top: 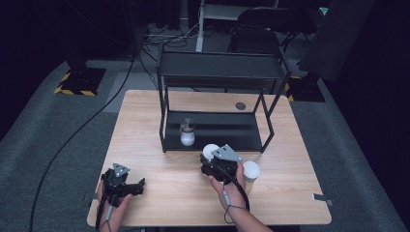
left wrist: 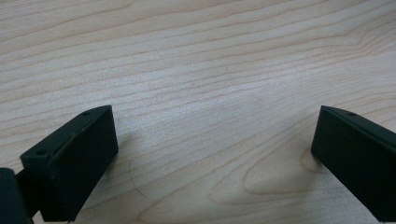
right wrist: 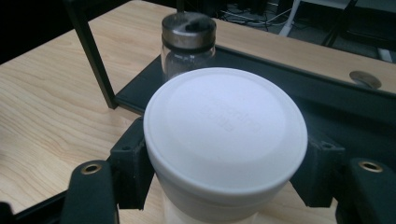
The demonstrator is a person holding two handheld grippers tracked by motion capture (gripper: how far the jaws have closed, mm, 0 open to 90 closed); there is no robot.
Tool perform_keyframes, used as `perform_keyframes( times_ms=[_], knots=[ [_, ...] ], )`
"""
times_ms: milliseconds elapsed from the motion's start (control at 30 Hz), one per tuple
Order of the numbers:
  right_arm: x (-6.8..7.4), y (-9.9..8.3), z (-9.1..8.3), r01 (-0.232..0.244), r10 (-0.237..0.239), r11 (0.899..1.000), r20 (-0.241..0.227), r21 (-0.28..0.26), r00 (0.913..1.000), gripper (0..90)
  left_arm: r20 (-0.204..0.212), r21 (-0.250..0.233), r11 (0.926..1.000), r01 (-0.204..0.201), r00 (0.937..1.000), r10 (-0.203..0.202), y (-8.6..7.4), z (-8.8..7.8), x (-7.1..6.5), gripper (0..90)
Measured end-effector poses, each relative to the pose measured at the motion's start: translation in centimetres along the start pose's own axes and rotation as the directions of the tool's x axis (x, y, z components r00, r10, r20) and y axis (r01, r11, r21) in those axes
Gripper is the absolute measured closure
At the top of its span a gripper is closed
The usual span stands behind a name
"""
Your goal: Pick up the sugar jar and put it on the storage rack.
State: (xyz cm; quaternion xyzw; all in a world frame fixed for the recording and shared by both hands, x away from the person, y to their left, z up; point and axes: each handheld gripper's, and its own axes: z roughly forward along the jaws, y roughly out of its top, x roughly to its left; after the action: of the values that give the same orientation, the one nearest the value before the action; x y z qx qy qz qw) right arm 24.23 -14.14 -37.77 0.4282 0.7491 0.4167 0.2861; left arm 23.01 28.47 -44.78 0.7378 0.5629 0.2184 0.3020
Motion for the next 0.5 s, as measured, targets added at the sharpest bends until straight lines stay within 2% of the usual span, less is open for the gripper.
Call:
perform_keyframes(
  times_ms=[233,333,500],
  knots=[
    [-1.1,2.1,-0.9,0.009,-0.009,1.0,-0.009,-0.012,0.9999,33.4,0.0,-0.001,1.0,0.001,1.0,-0.001,0.0,0.0,0.0,0.5],
    [-1.0,3.1,-0.9,0.039,-0.039,0.999,0.002,-0.012,0.9993,33.4,0.0,0.0,1.0,0.0,1.0,0.0,0.0,0.0,0.0,0.5],
    [-1.8,4.8,-0.9,0.026,-0.027,0.999,-0.024,-0.021,0.9993,33.4,0.0,-0.001,1.0,0.002,1.0,-0.002,0.0,0.0,0.0,0.5]
  ],
)
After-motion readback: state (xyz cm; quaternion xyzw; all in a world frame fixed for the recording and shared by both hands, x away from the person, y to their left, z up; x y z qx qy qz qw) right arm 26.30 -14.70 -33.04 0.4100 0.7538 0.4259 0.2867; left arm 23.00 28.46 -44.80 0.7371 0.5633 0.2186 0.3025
